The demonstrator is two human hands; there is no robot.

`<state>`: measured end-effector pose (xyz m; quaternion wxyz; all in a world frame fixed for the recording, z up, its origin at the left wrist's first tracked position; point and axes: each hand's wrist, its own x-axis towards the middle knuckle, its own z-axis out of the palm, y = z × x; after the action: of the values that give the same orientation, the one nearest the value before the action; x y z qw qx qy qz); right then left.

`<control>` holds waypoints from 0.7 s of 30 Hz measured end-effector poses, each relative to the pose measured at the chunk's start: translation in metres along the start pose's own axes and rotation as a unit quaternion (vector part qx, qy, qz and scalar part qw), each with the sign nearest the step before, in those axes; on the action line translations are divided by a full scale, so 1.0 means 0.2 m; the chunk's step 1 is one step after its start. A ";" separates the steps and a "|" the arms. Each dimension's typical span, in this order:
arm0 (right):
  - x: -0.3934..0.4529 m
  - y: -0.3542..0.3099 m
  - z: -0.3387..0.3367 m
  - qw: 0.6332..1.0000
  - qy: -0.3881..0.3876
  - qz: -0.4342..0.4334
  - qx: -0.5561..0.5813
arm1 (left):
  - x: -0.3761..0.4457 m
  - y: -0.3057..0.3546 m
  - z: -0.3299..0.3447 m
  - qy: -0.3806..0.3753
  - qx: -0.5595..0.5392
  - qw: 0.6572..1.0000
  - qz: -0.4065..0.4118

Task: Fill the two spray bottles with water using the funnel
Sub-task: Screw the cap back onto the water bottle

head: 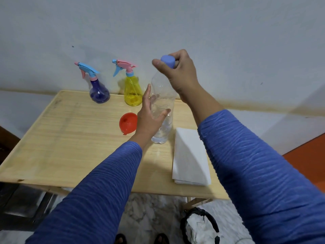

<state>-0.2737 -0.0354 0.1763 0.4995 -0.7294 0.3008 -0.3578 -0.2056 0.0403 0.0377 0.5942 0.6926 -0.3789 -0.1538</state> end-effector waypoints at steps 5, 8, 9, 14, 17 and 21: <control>0.02 0.00 -0.12 0.984 -0.160 0.024 0.078 | 0.00 0.00 -0.01 -0.005 -0.001 1.000 -0.002; 0.01 0.02 -0.09 0.992 -0.106 -0.007 0.071 | 0.00 0.00 0.01 -0.004 0.012 1.000 0.002; 0.00 0.02 -0.06 0.995 -0.075 -0.011 0.062 | 0.00 0.00 0.00 -0.002 0.014 1.000 0.003; 0.00 0.02 -0.05 0.993 -0.108 -0.006 0.040 | 0.00 -0.01 -0.02 -0.009 0.006 1.000 -0.004; 0.01 0.01 -0.11 0.986 -0.158 -0.004 0.054 | 0.00 0.01 -0.01 -0.013 0.010 1.000 -0.009; -0.01 0.04 -0.02 0.997 -0.064 -0.025 0.022 | 0.00 0.00 -0.01 -0.011 0.011 1.000 -0.003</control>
<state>-0.2796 -0.0382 0.1683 0.5243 -0.7470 0.2417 -0.3295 -0.2045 0.0420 0.0383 0.5819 0.6986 -0.3849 -0.1587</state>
